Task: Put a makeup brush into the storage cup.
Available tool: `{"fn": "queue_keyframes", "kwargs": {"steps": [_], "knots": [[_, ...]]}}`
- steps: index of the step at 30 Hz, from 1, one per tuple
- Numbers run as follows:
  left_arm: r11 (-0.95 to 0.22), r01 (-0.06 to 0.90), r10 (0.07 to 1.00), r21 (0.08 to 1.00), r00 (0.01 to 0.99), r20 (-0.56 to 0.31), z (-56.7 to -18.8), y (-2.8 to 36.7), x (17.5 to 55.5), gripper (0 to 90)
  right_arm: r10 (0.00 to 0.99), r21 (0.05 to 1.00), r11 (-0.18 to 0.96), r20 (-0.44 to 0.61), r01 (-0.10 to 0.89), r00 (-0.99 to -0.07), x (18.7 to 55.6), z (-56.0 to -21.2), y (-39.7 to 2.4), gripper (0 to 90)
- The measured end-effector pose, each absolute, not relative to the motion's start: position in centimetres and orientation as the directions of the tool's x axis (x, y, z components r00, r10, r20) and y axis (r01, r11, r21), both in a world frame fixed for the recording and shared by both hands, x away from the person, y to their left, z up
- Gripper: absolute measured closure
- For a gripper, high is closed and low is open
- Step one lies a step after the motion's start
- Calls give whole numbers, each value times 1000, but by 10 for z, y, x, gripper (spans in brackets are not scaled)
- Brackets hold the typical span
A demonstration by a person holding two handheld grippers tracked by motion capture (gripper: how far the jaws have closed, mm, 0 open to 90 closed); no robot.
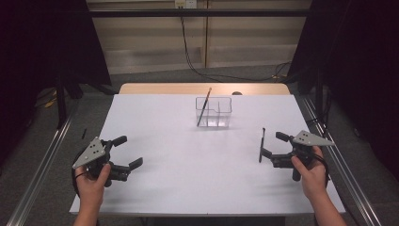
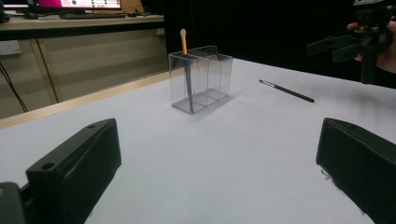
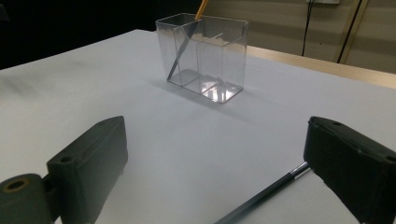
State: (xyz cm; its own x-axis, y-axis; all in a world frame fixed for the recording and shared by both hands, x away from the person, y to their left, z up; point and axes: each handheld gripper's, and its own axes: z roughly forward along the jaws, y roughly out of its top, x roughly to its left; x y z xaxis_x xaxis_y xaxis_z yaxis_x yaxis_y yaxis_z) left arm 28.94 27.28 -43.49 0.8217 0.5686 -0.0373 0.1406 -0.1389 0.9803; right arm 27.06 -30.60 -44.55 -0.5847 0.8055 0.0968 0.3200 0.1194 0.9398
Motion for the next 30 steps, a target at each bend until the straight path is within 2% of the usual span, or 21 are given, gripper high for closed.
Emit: {"fn": "queue_keyframes", "kwargs": {"steps": [30], "knots": [[-134, 145, 561, 980, 826, -45, -438, 274, 292, 0, 844, 940, 104, 89, 324, -529, 302, -442, -300, 58]]}}
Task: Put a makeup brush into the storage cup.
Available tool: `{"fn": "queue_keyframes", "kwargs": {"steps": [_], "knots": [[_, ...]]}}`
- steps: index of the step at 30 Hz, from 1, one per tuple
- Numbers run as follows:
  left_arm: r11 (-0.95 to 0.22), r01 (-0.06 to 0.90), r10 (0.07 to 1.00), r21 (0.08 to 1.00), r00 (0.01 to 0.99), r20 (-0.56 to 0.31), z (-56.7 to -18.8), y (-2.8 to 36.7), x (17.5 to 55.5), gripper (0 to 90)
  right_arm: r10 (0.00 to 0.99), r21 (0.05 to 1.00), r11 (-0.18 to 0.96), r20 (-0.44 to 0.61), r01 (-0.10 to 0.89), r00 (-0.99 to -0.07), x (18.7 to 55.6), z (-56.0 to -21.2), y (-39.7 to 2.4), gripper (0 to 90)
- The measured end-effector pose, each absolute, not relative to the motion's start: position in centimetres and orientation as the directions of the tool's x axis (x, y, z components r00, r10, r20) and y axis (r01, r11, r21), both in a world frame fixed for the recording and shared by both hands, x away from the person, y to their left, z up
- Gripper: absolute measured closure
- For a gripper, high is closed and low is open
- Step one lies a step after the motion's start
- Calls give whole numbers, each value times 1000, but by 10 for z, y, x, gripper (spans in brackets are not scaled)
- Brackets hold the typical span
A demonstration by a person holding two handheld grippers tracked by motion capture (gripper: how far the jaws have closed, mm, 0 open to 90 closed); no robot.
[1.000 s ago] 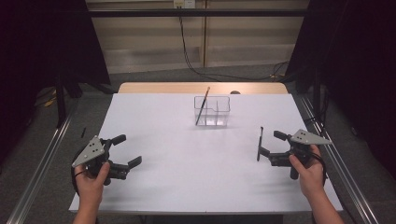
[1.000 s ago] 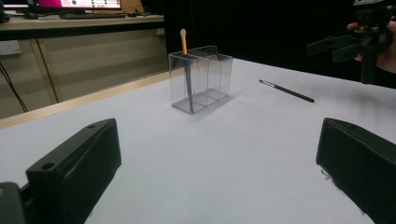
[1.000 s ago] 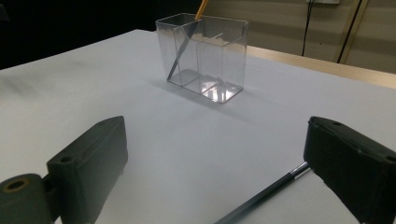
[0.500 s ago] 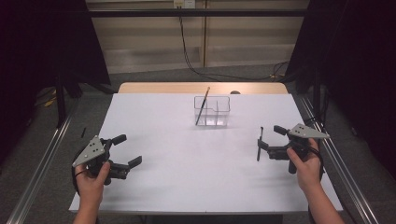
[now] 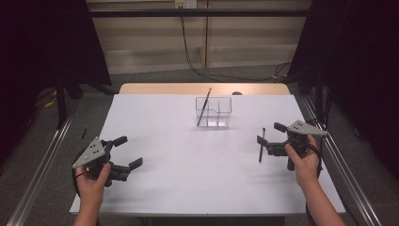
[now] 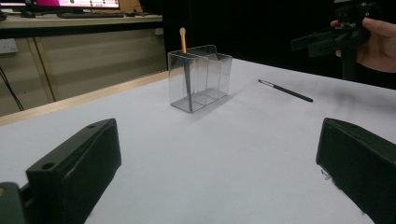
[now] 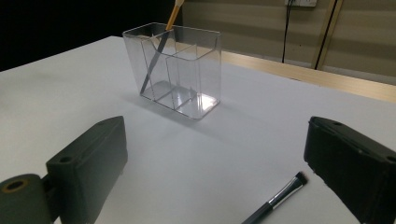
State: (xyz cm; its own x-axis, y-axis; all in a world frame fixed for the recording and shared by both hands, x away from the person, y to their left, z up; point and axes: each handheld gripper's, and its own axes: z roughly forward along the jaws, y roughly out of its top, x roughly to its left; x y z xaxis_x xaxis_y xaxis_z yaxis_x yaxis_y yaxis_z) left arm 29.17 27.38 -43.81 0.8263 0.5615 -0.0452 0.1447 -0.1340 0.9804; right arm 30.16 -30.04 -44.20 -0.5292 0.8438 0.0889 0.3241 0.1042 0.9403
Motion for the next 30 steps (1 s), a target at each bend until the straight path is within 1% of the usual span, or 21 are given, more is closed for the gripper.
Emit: {"fn": "queue_keyframes", "kwargs": {"steps": [15, 30], "knots": [[-140, 143, 560, 980, 828, -41, -439, 274, 293, 0, 845, 940, 91, 103, 330, -524, 308, -441, -299, 58], [-146, 148, 564, 978, 825, -41, -438, 274, 289, 0, 843, 942, 102, 89, 320, -531, 312, -437, -299, 58]]}}
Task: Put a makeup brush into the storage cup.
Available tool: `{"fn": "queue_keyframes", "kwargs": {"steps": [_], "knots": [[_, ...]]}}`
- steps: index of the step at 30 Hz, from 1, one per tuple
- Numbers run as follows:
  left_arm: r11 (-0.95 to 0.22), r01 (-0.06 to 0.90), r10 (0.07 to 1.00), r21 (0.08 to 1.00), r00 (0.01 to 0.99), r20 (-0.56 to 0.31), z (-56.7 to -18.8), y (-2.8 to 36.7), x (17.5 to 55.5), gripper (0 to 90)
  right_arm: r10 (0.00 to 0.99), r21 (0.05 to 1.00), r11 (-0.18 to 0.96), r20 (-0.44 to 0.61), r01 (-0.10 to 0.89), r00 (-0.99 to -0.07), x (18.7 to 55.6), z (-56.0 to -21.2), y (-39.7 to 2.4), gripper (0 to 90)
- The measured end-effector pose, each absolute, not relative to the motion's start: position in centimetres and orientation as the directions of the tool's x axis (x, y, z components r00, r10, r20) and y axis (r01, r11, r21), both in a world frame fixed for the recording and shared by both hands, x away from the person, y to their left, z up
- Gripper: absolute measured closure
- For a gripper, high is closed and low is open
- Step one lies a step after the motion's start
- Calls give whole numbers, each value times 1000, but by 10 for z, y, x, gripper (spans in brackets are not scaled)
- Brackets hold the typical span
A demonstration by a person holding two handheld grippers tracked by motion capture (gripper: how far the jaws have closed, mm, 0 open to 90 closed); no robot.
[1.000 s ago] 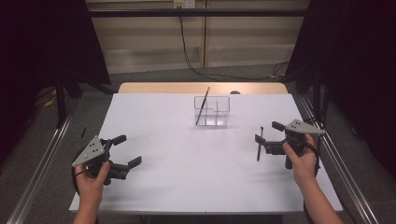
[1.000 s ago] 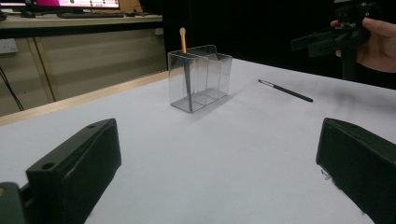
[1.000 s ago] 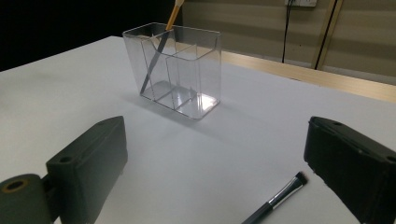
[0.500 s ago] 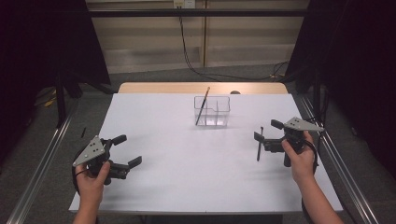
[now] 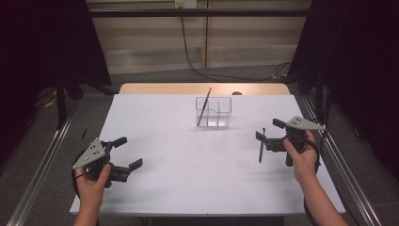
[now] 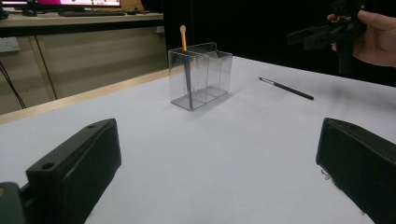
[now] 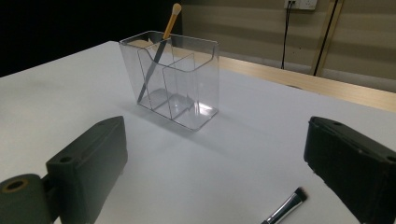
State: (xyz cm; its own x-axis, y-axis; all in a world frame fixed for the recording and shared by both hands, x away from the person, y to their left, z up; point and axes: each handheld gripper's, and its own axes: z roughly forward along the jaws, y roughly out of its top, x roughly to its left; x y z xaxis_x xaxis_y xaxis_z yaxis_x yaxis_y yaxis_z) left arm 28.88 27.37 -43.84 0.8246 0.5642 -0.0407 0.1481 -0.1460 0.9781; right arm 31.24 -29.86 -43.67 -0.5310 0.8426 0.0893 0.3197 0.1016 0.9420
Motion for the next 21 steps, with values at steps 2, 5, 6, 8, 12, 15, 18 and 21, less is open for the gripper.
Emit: {"fn": "queue_keyframes", "kwargs": {"steps": [2, 5, 6, 8, 12, 15, 18, 21], "knots": [[-141, 150, 567, 979, 822, -45, -439, 274, 289, 0, 845, 942, 99, 92, 322, -527, 313, -437, -299, 58], [-145, 149, 570, 978, 820, -40, -439, 275, 289, 0, 850, 940, 97, 92, 326, -519, 314, -437, -300, 58], [-142, 148, 569, 979, 821, -41, -439, 276, 290, 0, 849, 940, 95, 95, 328, -519, 314, -437, -300, 58], [-137, 144, 575, 980, 817, -40, -438, 276, 290, 0, 851, 940, 92, 97, 329, -516, 316, -437, -300, 58], [-145, 145, 571, 979, 820, -37, -438, 275, 291, 0, 850, 939, 89, 102, 332, -517, 317, -436, -298, 57], [-139, 154, 572, 978, 819, -48, -440, 275, 290, 0, 850, 939, 94, 97, 331, -518, 318, -436, -297, 57], [-151, 156, 571, 976, 820, -43, -440, 276, 289, 0, 850, 937, 96, 98, 336, -517, 320, -436, -297, 57], [-143, 154, 574, 978, 818, -45, -439, 277, 290, 0, 853, 935, 101, 96, 341, -514, 322, -436, -298, 56]]}}
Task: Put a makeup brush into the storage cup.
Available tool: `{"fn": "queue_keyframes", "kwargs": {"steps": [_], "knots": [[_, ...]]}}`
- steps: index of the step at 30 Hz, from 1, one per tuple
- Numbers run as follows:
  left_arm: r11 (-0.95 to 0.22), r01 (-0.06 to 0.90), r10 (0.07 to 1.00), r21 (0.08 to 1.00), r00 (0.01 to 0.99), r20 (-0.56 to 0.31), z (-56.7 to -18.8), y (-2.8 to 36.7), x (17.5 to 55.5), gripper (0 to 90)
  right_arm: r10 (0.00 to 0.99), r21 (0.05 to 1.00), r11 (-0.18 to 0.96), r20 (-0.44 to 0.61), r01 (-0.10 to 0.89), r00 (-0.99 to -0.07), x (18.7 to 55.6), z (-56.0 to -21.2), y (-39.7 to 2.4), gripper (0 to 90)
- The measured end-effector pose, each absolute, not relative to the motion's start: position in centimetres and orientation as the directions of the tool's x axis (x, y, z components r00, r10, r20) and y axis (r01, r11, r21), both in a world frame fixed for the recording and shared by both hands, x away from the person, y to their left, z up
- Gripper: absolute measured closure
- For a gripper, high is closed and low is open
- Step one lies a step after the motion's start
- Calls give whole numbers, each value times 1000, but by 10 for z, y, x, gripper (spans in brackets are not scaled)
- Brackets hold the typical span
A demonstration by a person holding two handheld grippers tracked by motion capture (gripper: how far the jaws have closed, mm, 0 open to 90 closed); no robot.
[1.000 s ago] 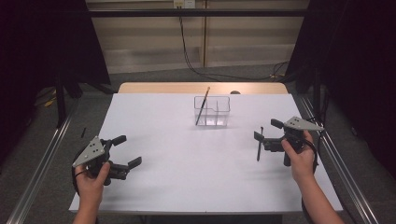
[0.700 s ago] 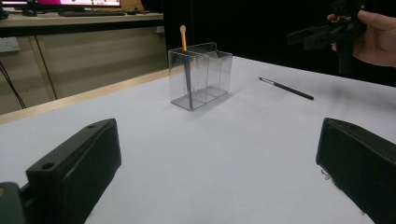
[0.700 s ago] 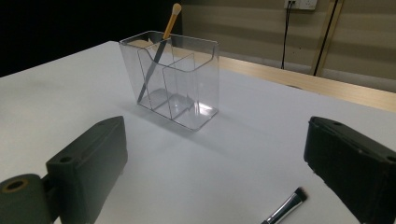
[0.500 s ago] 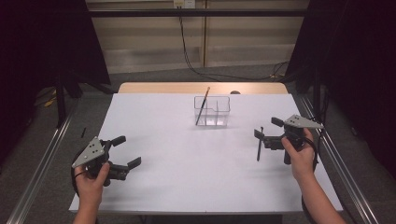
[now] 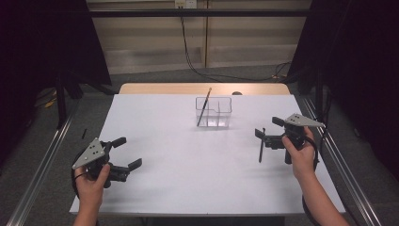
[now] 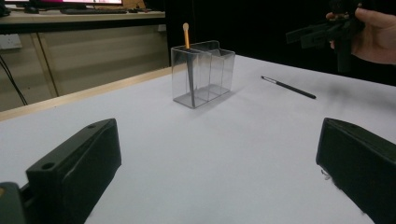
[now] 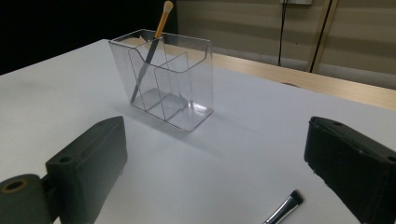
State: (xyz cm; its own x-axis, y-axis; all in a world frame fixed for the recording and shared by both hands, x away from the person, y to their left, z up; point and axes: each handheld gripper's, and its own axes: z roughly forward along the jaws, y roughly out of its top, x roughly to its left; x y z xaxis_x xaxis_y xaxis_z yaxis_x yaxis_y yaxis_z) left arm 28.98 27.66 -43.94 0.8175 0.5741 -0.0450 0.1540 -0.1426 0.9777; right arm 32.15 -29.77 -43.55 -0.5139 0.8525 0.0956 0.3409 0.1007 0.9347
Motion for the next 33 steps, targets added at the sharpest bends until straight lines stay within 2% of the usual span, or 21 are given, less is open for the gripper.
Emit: {"fn": "queue_keyframes", "kwargs": {"steps": [7, 16, 24, 33], "knots": [[-142, 156, 573, 978, 818, -47, -440, 277, 290, 0, 864, 923, 101, 104, 371, -493, 326, -438, -299, 56], [-152, 158, 573, 976, 819, -44, -441, 277, 290, 0, 881, 872, 126, 121, 473, -457, 333, -440, -300, 56], [-164, 170, 573, 972, 818, -47, -442, 276, 291, 0, 905, 785, 158, 127, 599, -405, 340, -435, -298, 56], [-161, 169, 573, 972, 818, -48, -442, 276, 291, 0, 927, 630, 200, 127, 750, -353, 352, -430, -295, 58]]}}
